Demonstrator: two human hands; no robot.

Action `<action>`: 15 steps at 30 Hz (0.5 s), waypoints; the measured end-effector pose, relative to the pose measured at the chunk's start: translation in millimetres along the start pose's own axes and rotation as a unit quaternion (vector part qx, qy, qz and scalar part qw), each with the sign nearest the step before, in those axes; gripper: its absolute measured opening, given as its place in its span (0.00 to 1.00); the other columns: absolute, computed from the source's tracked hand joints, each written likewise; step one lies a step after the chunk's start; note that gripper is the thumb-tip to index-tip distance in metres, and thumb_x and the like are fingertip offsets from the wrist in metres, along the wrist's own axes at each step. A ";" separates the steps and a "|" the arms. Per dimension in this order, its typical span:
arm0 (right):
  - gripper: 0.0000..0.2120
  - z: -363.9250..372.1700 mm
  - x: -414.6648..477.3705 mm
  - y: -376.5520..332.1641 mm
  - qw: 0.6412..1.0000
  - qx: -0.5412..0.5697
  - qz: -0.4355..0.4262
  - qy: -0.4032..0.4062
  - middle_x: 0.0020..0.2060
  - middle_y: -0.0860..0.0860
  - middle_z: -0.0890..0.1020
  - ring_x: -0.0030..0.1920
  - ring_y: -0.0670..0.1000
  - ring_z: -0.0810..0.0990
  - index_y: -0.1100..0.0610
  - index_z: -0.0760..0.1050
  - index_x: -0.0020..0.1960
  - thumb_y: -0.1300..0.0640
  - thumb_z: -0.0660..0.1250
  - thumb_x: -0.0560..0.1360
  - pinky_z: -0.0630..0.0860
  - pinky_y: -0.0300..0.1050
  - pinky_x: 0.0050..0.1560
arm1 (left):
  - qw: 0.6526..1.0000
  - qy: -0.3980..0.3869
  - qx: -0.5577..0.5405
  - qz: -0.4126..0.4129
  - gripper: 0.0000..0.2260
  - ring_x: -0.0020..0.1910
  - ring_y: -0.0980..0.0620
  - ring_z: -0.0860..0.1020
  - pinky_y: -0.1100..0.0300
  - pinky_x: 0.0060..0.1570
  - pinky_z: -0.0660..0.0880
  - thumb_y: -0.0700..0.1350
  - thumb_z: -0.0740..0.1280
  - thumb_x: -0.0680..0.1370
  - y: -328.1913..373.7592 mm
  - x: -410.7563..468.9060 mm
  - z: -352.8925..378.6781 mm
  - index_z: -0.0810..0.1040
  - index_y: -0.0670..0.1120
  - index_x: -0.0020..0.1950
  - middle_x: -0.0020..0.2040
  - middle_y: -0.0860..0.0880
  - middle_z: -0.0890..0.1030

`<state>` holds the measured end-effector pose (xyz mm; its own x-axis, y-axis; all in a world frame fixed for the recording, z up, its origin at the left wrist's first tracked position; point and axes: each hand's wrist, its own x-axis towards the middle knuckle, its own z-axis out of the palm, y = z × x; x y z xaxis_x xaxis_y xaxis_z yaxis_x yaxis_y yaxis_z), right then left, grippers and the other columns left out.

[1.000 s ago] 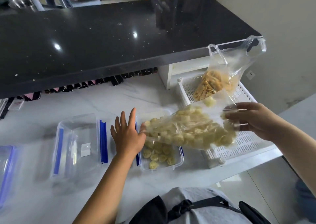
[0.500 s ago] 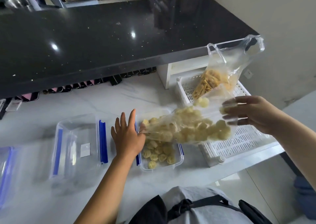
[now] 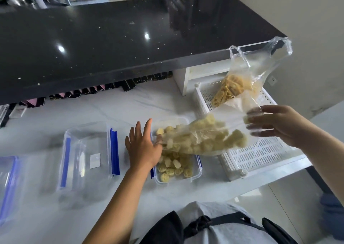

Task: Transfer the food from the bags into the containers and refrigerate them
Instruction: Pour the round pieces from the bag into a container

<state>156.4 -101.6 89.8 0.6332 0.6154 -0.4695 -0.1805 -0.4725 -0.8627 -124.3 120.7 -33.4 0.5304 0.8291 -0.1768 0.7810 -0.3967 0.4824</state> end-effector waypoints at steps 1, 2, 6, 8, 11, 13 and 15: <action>0.19 -0.5 -0.1 3.5 1.000 -0.009 0.004 0.003 0.47 0.63 0.85 0.42 0.58 0.86 0.64 0.81 0.55 0.62 0.75 0.65 0.84 0.54 0.45 | 1.000 -0.002 0.002 0.001 0.34 0.81 0.43 0.46 0.42 0.78 0.44 0.46 0.62 0.78 0.7 -0.1 0.3 0.49 0.59 0.80 0.82 0.47 0.48; 0.19 -1.4 -0.5 5.4 1.000 -0.007 0.007 0.004 0.47 0.63 0.85 0.42 0.58 0.86 0.64 0.81 0.55 0.62 0.75 0.65 0.84 0.54 0.45 | 1.000 -0.001 0.004 0.006 0.35 0.80 0.43 0.46 0.42 0.78 0.45 0.45 0.63 0.77 1.5 -0.1 0.1 0.49 0.59 0.80 0.82 0.47 0.48; 0.18 -4.2 -2.1 1.8 1.000 0.004 -0.003 0.004 0.47 0.63 0.85 0.42 0.57 0.86 0.64 0.80 0.55 0.63 0.74 0.66 0.84 0.54 0.45 | 1.000 0.011 -0.002 0.014 0.35 0.80 0.43 0.48 0.42 0.78 0.46 0.45 0.63 0.77 4.1 0.6 -1.1 0.51 0.58 0.80 0.82 0.46 0.50; 0.17 -2.4 -4.6 3.8 1.000 -0.015 -0.005 0.011 0.46 0.63 0.86 0.41 0.57 0.86 0.64 0.81 0.55 0.62 0.74 0.67 0.85 0.53 0.43 | 1.000 0.012 -0.002 0.017 0.34 0.80 0.43 0.49 0.42 0.78 0.46 0.46 0.63 0.77 4.3 1.2 -1.0 0.52 0.58 0.80 0.82 0.46 0.51; 0.17 -4.6 -4.6 -0.6 1.000 0.005 -0.023 0.015 0.45 0.63 0.86 0.41 0.57 0.86 0.65 0.81 0.54 0.62 0.74 0.66 0.85 0.52 0.43 | 0.999 0.035 -0.015 0.027 0.30 0.80 0.43 0.50 0.42 0.78 0.47 0.51 0.63 0.80 5.9 4.0 -1.7 0.53 0.58 0.79 0.82 0.46 0.53; 0.17 -4.8 -3.8 -4.4 0.999 -0.003 -0.031 0.020 0.45 0.62 0.86 0.42 0.58 0.86 0.64 0.81 0.54 0.61 0.75 0.66 0.84 0.52 0.43 | 0.999 0.037 -0.010 0.024 0.29 0.80 0.43 0.50 0.41 0.78 0.48 0.52 0.62 0.81 5.6 5.6 -2.4 0.53 0.58 0.79 0.82 0.46 0.53; 0.18 -1.6 -4.0 -2.8 0.999 -0.032 -0.028 0.026 0.45 0.62 0.86 0.42 0.58 0.86 0.64 0.82 0.53 0.60 0.76 0.65 0.85 0.53 0.43 | 1.000 0.024 0.007 0.018 0.32 0.80 0.42 0.50 0.41 0.77 0.49 0.48 0.63 0.79 5.0 6.6 -2.2 0.52 0.58 0.79 0.82 0.46 0.53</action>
<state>155.5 -103.8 94.4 0.6800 0.6086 -0.4090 -0.0970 -0.4782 -0.8729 -117.7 125.1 -30.3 0.5422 0.8318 -0.1187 0.7667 -0.4319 0.4750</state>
